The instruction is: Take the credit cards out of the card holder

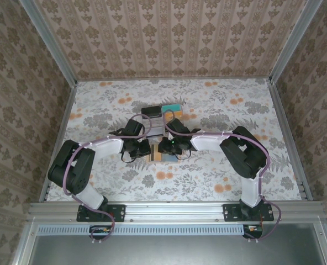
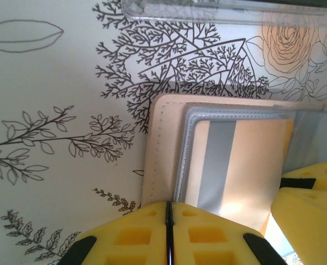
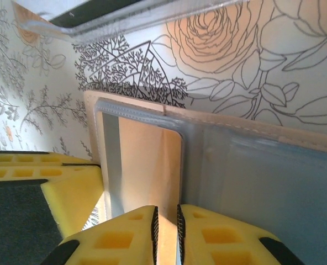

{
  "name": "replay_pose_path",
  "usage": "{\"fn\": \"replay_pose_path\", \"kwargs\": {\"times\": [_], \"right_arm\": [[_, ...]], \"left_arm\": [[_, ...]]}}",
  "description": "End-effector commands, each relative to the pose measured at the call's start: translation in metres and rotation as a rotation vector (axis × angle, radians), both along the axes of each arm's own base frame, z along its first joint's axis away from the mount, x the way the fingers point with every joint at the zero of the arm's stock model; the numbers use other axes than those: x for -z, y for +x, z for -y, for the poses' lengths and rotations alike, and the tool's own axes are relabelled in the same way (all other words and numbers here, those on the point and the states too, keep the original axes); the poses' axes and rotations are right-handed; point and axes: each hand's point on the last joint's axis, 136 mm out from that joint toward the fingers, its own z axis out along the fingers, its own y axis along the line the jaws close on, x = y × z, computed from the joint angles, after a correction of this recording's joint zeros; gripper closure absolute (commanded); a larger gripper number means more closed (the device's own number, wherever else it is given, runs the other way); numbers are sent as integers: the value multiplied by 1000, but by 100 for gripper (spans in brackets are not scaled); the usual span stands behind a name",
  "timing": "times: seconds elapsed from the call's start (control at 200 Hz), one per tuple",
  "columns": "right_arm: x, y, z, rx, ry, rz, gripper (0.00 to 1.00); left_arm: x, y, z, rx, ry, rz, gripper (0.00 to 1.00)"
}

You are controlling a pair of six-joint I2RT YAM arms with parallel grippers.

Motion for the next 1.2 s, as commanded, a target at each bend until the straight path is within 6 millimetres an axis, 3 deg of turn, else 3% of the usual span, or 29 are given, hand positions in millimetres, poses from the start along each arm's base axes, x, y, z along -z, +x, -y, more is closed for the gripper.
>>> {"fn": "replay_pose_path", "kwargs": {"times": [0.0,0.45,0.7,0.88,1.07,1.195], "right_arm": [[-2,-1,-10,-8,73,-14,81],[2,-1,-1,18,53,-17,95],[-7,2,15,42,39,26,98],[-5,1,12,41,60,16,98],[0,-3,5,18,80,-26,80],[1,-3,3,15,87,-32,78]], "left_arm": [[21,-16,-10,-5,67,-83,90],[21,-17,-13,-3,83,-85,91],[20,-17,-16,2,98,-78,87],[21,-17,-17,2,100,-81,89],[22,-17,-15,6,95,-83,90],[22,-17,-15,7,94,-85,90]]}}
